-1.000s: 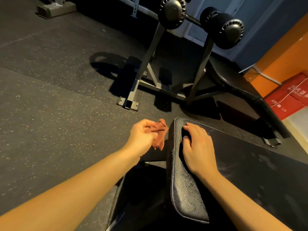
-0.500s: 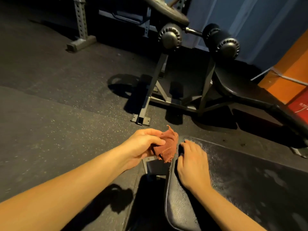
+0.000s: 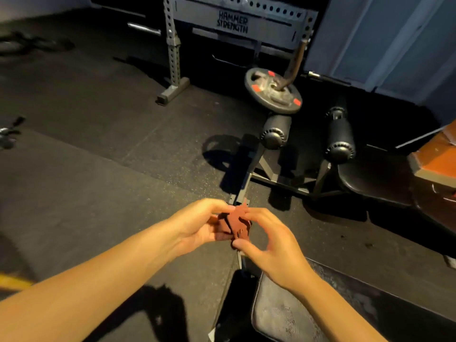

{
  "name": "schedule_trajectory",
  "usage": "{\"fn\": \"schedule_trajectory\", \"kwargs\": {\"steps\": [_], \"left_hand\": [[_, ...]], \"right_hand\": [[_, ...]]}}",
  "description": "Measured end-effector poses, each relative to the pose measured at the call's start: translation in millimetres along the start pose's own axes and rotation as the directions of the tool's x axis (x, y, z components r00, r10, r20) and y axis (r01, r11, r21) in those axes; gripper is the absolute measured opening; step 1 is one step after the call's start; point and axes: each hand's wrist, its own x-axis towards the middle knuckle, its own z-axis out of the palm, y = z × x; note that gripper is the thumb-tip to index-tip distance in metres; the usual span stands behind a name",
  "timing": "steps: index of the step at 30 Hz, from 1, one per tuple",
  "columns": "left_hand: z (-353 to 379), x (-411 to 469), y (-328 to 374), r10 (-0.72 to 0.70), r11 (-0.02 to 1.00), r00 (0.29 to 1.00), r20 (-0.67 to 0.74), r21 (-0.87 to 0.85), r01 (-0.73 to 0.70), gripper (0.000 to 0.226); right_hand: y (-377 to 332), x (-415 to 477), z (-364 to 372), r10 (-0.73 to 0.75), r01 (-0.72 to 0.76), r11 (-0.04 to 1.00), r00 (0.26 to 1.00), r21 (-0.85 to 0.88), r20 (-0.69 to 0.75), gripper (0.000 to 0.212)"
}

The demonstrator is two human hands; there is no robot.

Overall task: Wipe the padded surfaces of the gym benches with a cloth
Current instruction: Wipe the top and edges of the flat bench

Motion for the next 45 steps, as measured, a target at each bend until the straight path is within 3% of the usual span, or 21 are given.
{"fn": "schedule_trajectory", "kwargs": {"steps": [2,6,11,14,16,20,22,23,26,29,37,42,44,45], "left_hand": [[-10,-43,50,0.064,0.997,0.996,0.069,0.031,-0.067,0.031],[-7,-116,141,0.183,0.939,0.969,0.163,0.265,-0.222,0.038],[13,-162,241,0.289,0.764,0.934,0.208,0.539,-0.356,0.032],[23,-169,291,0.267,0.664,0.896,0.353,0.607,-0.437,0.026],[21,-164,317,0.199,0.656,0.869,0.453,0.597,-0.461,0.026],[34,-123,359,0.103,0.729,0.834,0.542,0.529,-0.434,0.034],[48,-96,374,0.148,0.78,0.817,0.557,0.442,-0.443,0.035],[57,-83,381,0.171,0.797,0.8,0.575,0.397,-0.455,0.03],[89,-50,397,0.201,0.82,0.776,0.598,0.33,-0.467,0.002],[119,-25,410,0.222,0.774,0.784,0.58,0.383,-0.503,0.021],[177,48,431,0.248,0.662,0.782,0.572,0.49,-0.567,0.032],[213,97,435,0.121,0.473,0.658,0.744,0.539,-0.697,0.034],[223,117,439,0.027,0.487,0.653,0.757,0.561,-0.67,0.037],[227,128,440,-0.053,0.548,0.661,0.749,0.575,-0.608,0.04]], "right_hand": [[-56,15,-22,0.003,-0.001,1.0,0.997,0.025,-0.078,0.038],[-155,41,-80,0.048,-0.03,0.994,0.983,0.1,-0.179,0.026],[-244,63,-167,0.158,-0.125,0.97,0.975,0.207,-0.154,0.011],[-266,74,-207,0.306,-0.233,0.892,0.942,0.386,-0.138,0.025],[-274,84,-224,0.341,-0.256,0.816,0.937,0.518,-0.073,0.036],[-269,96,-262,0.333,-0.253,0.71,0.943,0.657,0.003,0.036],[-251,103,-282,0.364,-0.218,0.659,0.93,0.72,-0.051,0.019],[-238,108,-290,0.392,-0.198,0.621,0.916,0.758,-0.081,0.026],[-209,122,-306,0.515,-0.179,0.544,0.843,0.82,-0.158,0.03],[-184,142,-304,0.64,-0.179,0.459,0.746,0.871,-0.184,0.038],[-159,161,-326,0.611,-0.133,0.542,0.74,0.83,-0.28,0.057],[-139,170,-326,0.673,-0.233,0.563,0.686,0.793,-0.277,0.027],[-129,179,-320,0.708,-0.223,0.575,0.617,0.787,-0.343,0.012],[-123,185,-317,0.728,-0.186,0.581,0.553,0.792,-0.404,0.013]]}}
